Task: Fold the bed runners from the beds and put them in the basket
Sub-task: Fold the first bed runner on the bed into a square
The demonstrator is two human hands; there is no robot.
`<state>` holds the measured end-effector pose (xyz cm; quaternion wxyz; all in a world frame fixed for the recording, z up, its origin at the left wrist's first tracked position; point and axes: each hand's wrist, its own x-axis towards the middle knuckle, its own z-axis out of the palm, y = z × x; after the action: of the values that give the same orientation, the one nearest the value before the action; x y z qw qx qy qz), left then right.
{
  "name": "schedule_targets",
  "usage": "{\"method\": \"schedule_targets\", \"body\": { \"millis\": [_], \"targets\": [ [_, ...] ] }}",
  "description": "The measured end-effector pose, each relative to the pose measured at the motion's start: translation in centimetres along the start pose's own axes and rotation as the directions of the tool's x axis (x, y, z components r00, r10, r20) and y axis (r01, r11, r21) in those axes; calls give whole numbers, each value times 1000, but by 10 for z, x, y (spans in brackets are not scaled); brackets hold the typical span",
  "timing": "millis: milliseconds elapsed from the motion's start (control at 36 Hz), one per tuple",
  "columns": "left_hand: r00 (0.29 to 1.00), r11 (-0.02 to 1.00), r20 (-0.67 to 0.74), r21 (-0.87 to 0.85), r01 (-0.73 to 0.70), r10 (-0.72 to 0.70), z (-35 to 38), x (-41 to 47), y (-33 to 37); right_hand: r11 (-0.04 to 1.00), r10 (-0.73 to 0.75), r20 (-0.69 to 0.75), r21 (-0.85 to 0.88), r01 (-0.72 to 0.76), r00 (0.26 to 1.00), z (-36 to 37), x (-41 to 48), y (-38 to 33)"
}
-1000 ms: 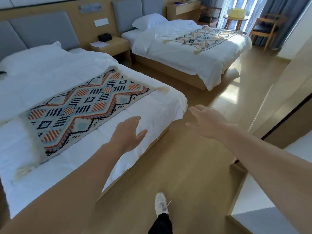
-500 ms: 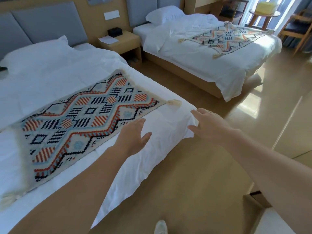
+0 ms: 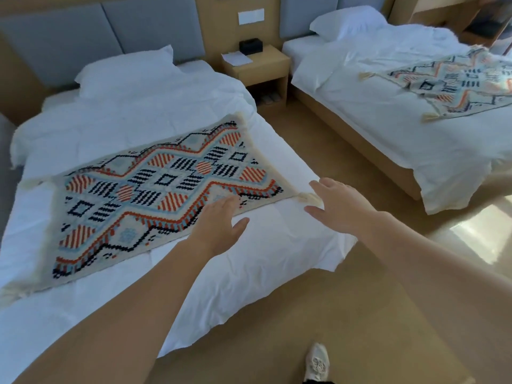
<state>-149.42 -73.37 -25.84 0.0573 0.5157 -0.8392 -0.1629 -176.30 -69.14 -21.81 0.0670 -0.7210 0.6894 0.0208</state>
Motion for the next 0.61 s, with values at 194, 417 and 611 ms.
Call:
{"method": "schedule_targets", "body": {
  "millis": [194,417,611],
  "targets": [
    [990,990,-22,-9,143,-143,8,40,23,990,-141,55,8,141,988,-7,64,56],
    [959,958,-15,21,285,-284,12,67,9,969,-246,132,30,244,960,4,133,63],
    [944,944,1,40,329,-329,6,107,-20,948,-318,140,24,318,938,0,194,48]
  ]
}}
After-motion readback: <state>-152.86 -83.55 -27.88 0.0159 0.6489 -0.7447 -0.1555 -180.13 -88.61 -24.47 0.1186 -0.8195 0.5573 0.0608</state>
